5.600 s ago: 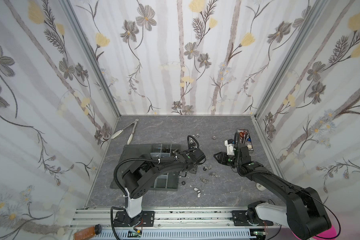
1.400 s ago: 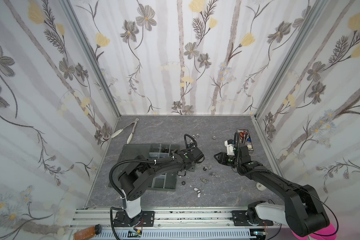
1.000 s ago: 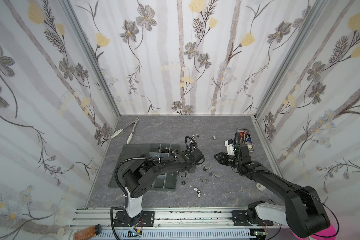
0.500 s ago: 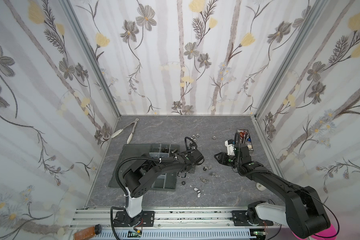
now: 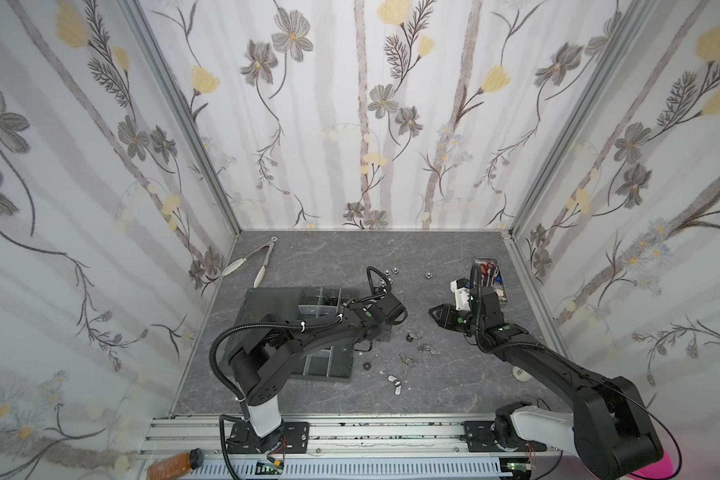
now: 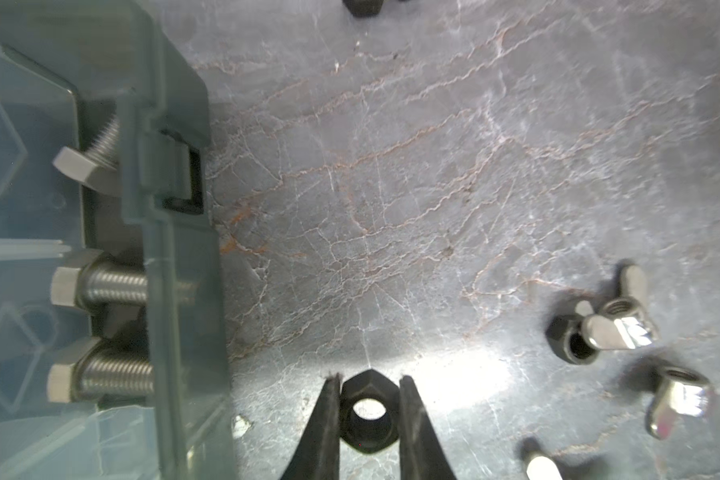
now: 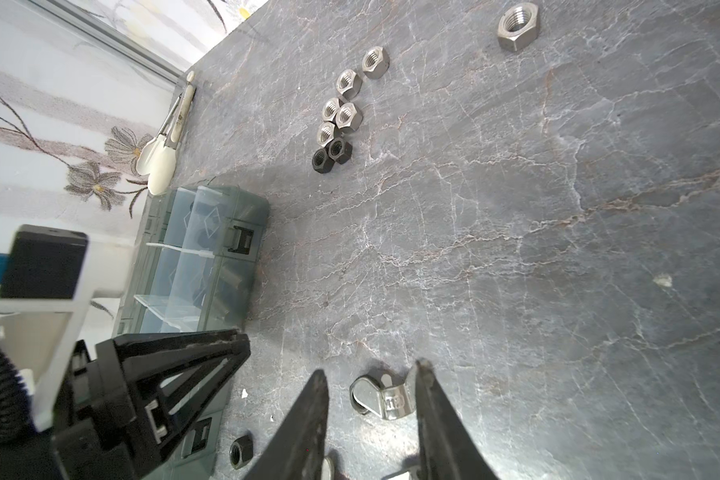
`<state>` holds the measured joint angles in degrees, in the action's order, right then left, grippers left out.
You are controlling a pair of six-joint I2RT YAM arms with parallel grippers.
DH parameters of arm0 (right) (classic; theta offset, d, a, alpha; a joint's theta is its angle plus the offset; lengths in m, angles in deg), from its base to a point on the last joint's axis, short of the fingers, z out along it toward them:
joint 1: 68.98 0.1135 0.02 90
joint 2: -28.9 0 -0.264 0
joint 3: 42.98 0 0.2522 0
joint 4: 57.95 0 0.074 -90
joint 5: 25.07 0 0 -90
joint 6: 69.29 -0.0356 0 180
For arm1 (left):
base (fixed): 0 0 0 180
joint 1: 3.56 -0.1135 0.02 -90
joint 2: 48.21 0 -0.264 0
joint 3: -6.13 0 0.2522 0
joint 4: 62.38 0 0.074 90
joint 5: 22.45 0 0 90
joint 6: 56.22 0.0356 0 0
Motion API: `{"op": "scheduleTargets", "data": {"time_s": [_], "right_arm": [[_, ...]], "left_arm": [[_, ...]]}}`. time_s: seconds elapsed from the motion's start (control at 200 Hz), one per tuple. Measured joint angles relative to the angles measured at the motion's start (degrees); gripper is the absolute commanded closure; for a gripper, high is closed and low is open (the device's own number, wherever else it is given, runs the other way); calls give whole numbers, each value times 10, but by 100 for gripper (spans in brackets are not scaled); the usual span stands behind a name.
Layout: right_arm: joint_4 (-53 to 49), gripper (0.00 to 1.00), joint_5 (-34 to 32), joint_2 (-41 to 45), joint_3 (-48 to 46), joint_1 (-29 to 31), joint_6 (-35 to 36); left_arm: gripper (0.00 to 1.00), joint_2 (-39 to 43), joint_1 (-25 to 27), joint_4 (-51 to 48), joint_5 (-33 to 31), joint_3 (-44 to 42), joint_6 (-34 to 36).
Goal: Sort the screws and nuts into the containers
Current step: 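Lift the black nut with the left gripper over an organizer compartment, then open the left gripper over the compartment while the right gripper lowers to a nut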
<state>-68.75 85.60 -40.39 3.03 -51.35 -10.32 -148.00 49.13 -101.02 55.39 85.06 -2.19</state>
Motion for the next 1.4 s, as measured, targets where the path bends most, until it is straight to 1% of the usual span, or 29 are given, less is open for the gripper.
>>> {"op": "scheduleTargets", "data": {"time_s": [0.165,0.305,0.48,0.689,0.804,0.924,0.984,1.269,1.344,1.399], "right_arm": [[-2,63,0,6,0,0,0],[-2,63,0,8,1,3,0],[-7,63,1,8,6,8,-3],[-8,63,2,-5,14,24,-4],[-8,63,1,-18,17,34,-5],[-6,63,2,-33,21,45,-5],[-6,63,2,-39,22,49,-5],[-5,63,-4,-59,23,71,-4],[-4,65,-8,-60,22,76,-4],[-4,68,-11,-60,20,80,-2]], "left_arm": [[83,49,-16,0,2,-9,0],[83,93,-42,-2,4,-25,0],[83,139,-92,-3,15,-54,10],[83,173,-151,-3,33,-87,22],[83,181,-194,6,52,-110,28],[82,180,-227,11,67,-129,30],[82,177,-236,16,80,-133,35],[82,149,-267,37,92,-139,43],[82,146,-273,38,93,-140,43],[81,145,-275,40,93,-141,43]]}}
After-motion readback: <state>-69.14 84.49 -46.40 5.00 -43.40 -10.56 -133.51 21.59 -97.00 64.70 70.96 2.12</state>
